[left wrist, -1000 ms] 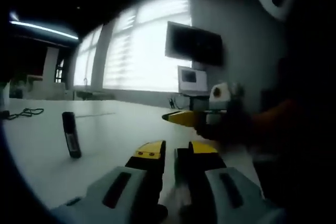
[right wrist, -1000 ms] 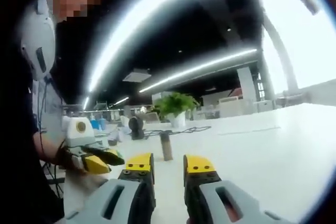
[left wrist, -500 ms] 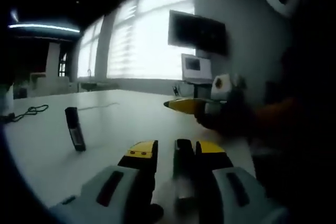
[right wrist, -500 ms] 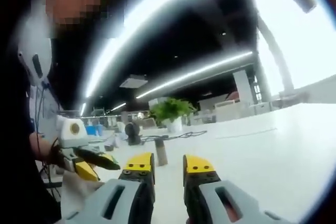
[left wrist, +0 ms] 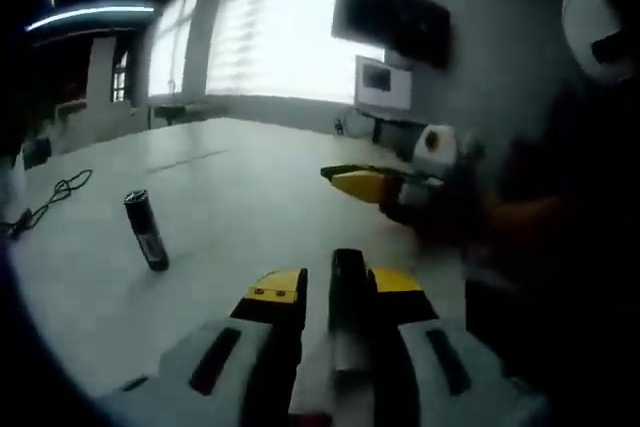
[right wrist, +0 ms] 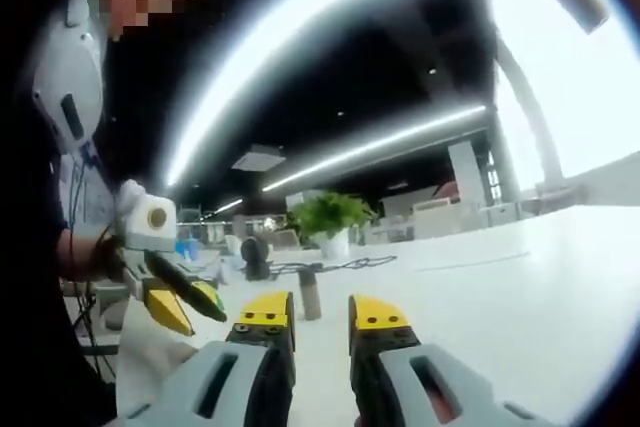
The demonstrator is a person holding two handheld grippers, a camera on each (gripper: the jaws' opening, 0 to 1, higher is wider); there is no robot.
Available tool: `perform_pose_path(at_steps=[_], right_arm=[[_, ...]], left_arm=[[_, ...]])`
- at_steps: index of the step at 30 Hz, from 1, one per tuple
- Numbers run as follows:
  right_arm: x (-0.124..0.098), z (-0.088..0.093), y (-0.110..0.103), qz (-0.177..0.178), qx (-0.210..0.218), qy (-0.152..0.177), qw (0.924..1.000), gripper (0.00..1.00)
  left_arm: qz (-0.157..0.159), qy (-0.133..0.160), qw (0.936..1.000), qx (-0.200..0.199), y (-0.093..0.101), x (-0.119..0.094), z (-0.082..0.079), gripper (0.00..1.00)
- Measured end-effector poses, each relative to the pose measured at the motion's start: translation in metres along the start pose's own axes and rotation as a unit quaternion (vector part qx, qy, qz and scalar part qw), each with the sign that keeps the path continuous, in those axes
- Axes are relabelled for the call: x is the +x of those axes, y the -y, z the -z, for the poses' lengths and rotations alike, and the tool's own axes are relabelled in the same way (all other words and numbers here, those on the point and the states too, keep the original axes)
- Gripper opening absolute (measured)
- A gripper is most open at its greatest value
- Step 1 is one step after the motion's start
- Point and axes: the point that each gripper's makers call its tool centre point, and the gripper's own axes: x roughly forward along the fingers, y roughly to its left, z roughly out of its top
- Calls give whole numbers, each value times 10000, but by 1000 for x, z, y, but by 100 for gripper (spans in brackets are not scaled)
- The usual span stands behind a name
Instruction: Pick up cosmetic bottle twist off cap place on table pick up cap screw tight cap place on table
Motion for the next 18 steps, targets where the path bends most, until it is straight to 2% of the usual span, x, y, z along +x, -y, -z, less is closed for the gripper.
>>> perform_pose_path(at_steps=[4, 7, 9, 12, 16, 18], right_arm=[[0, -2, 0, 10, -16, 38, 10000, 15], [-1, -3, 0, 6, -19, 68, 10000, 15], [-1, -4, 0, 13, -9, 85, 10000, 15], [-3, -4, 6, 27, 18, 120, 9999, 15], [-3, -5, 5, 44, 35, 149, 9999, 15], [-3, -6, 5, 41, 51, 174, 9998, 15]], left_arm=[[290, -427, 9984, -227, 10, 4, 5, 12], [472, -792, 9955, -217, 18, 7, 9, 13], [460, -886, 9949, -155, 17, 10, 9, 15], [354, -1211, 9919, 124, 11, 13, 14, 18], [452, -1364, 9896, 33, 15, 20, 11, 18], [549, -1682, 9842, 89, 17, 19, 18, 18]])
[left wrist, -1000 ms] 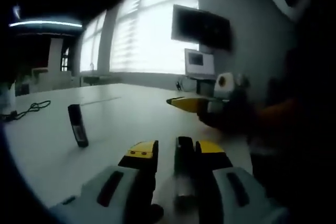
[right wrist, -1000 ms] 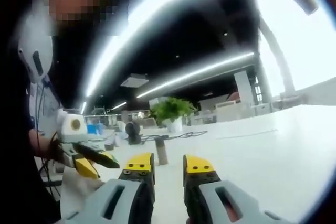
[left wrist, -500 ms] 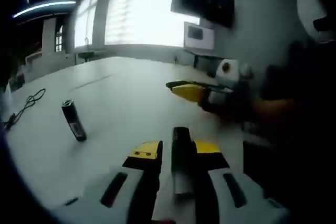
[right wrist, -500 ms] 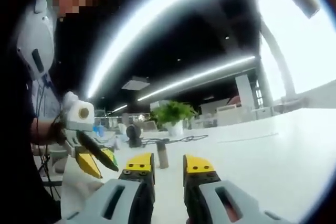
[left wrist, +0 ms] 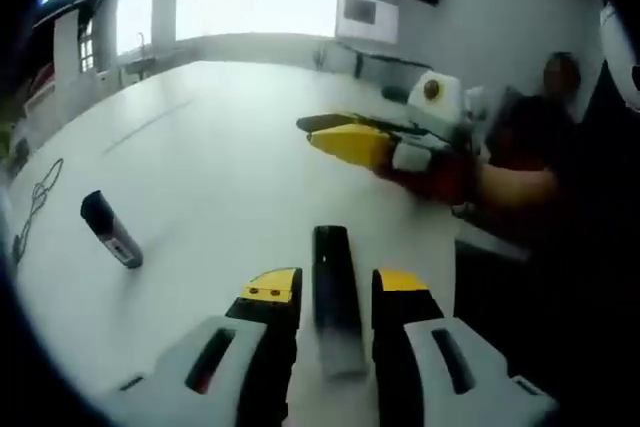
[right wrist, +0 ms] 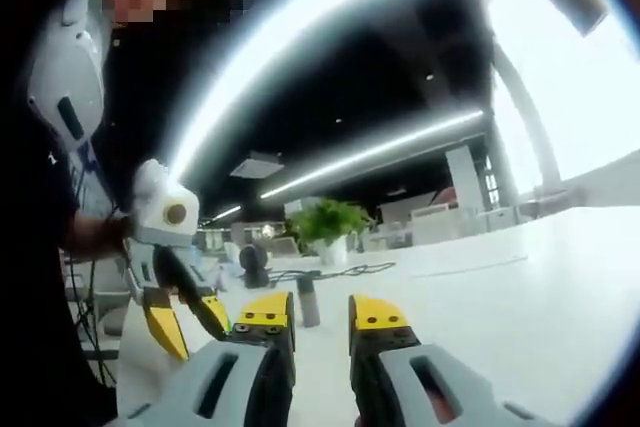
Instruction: Pick up cosmetic bottle twist off cap place on table pick up cap screw tight cap place on table
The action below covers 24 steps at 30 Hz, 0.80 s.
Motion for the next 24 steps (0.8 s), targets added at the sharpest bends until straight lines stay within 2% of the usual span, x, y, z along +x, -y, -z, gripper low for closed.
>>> perform_pose_path(at_steps=[5, 7, 9, 11, 16, 19, 24], right_arm=[[0, -1, -1, 5, 21, 34, 10000, 15], [0, -2, -1, 13, 29, 53, 10000, 15], [0, -3, 0, 24, 43, 64, 10000, 15], [0, -4, 0, 46, 47, 78, 9999, 15], [-1, -5, 2, 93, 65, 132, 9998, 15], [-2, -5, 4, 105, 73, 138, 9998, 15], [-2, -4, 4, 99, 76, 142, 9998, 15]], left_arm=[[-24, -418, 9991, 11, -6, 7, 4, 15], [41, -787, 9969, 5, -5, 8, 12, 15], [100, -864, 9962, 8, -4, 12, 11, 15], [241, -948, 9950, -187, 0, 16, 9, 16], [275, -1428, 9892, -165, -4, 26, 13, 13], [342, -1542, 9874, -70, 0, 29, 13, 13], [389, -1728, 9840, -192, 3, 34, 15, 13]])
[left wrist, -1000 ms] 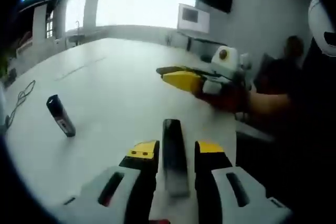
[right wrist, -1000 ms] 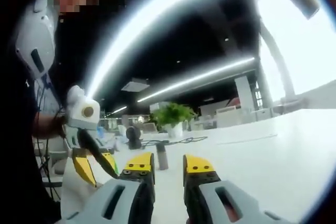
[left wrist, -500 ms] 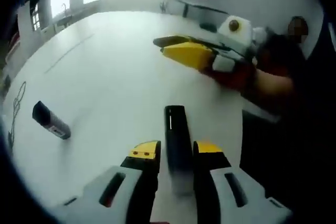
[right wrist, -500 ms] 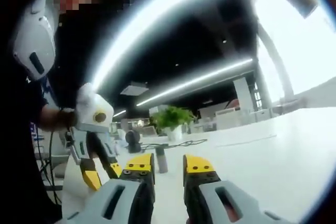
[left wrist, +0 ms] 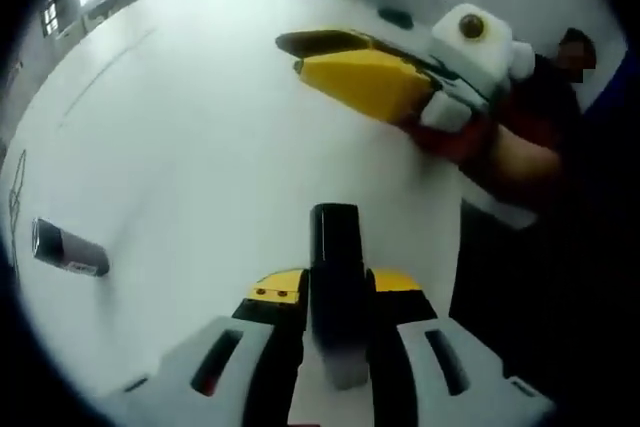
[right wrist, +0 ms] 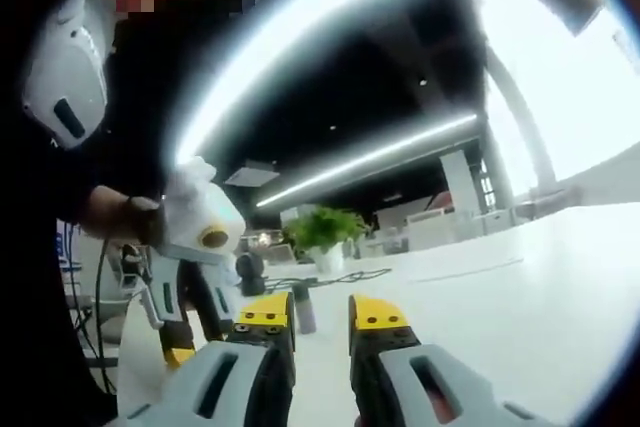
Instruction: Pick up cosmetic bottle twist off cap place on table pick up cap screw tight cap place on table
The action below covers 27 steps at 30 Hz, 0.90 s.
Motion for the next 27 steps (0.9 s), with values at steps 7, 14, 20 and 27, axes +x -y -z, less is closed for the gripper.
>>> perform_pose_path(at_steps=[7, 14, 20, 27], right_arm=[[-1, 0, 1, -3, -18, 6, 10000, 15], [-1, -1, 1, 7, -44, 9, 10000, 15], [0, -3, 1, 34, -38, 25, 10000, 14], [-2, -6, 11, 264, 15, 97, 9996, 14]], left_arm=[[-336, -529, 9958, 661, -1, 8, 3, 13], [-436, -840, 9903, 1020, 0, 13, 5, 13], [-445, -1006, 9868, 1189, -2, 11, 5, 13], [-445, -1056, 9857, 1238, -3, 11, 5, 13]])
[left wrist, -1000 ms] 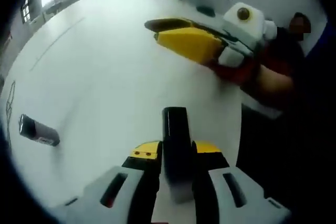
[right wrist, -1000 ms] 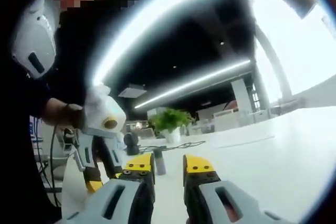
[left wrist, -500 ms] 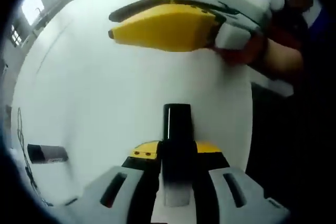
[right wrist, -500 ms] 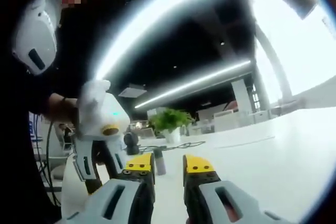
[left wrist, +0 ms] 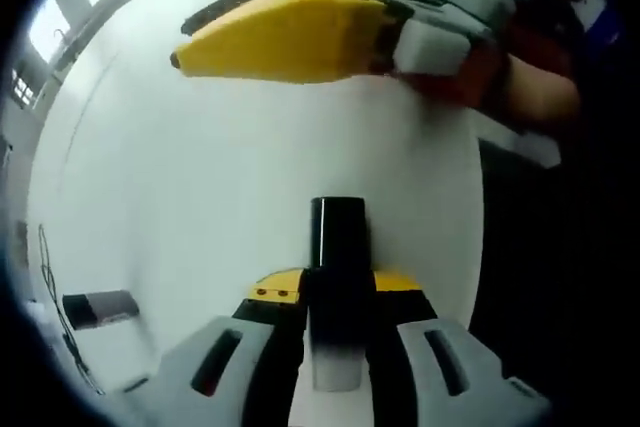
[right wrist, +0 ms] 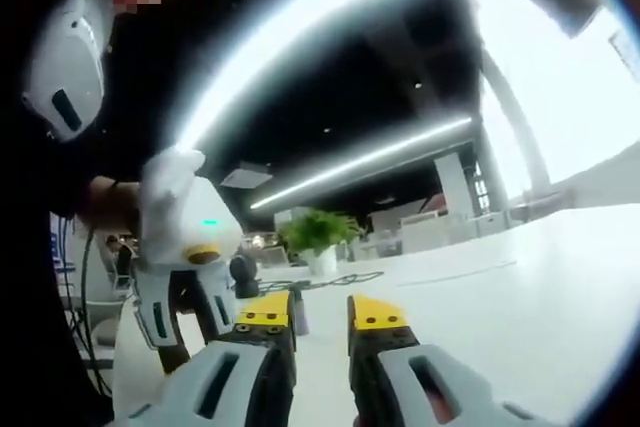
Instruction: Pick up cosmetic bottle twist off cap place on table pick up cap screw tight cap place on table
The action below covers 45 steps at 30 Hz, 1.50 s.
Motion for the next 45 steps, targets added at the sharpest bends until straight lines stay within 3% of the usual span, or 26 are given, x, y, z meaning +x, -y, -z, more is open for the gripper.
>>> perform_pose_path(at_steps=[4, 8, 18, 23, 26, 27, 28, 30, 31, 32, 35, 40, 43, 44, 45], right_arm=[[-1, -3, 9, 121, 245, 97, 9996, 13], [-3, -2, 12, 157, 285, 111, 9994, 12], [-4, 0, 15, 202, 295, 95, 9993, 12], [-4, -3, 16, 251, 376, 146, 9989, 12], [-4, -2, 16, 267, 376, 132, 9988, 12], [-3, -2, 16, 267, 367, 125, 9989, 12], [-3, -2, 16, 264, 368, 120, 9989, 12], [-3, -2, 15, 277, 361, 121, 9989, 12], [-3, -2, 16, 285, 369, 120, 9988, 12], [-3, -2, 16, 298, 378, 123, 9988, 12], [-3, -4, 17, 321, 410, 150, 9985, 11], [-4, -5, 18, 367, 441, 184, 9982, 11], [-4, -6, 18, 370, 448, 188, 9981, 11], [-3, -6, 18, 370, 454, 188, 9981, 11], [-3, -6, 18, 370, 459, 186, 9981, 11]], left_arm=[[18, -88, 9999, 103, 0, 1, -1, 13], [-20, -182, 9998, -108, 0, 1, 1, 12], [-39, -384, 9992, -136, 0, 1, 1, 10], [52, 452, 9978, -487, 0, -1, -4, 9], [-128, 784, 9962, -357, -1, -3, -8, 8], [-97, 722, 9966, -377, 1, -4, -5, 8], [-250, 1015, 9934, -462, -3, -6, -13, 8], [-147, 1008, 9938, -444, 0, -9, -9, 8], [-167, 1095, 9928, -455, 0, -12, -10, 7], [-305, 1399, 9885, -477, -4, -14, -19, 7], [-307, 1501, 9873, -417, -3, -18, -19, 7], [-422, 2274, 9713, -561, -9, -30, -33, 7], [-628, 2837, 9544, -691, -18, -41, -41, 7], [-609, 2899, 9526, -696, -18, -44, -40, 7], [-605, 3092, 9452, -852, -19, -49, -43, 7]])
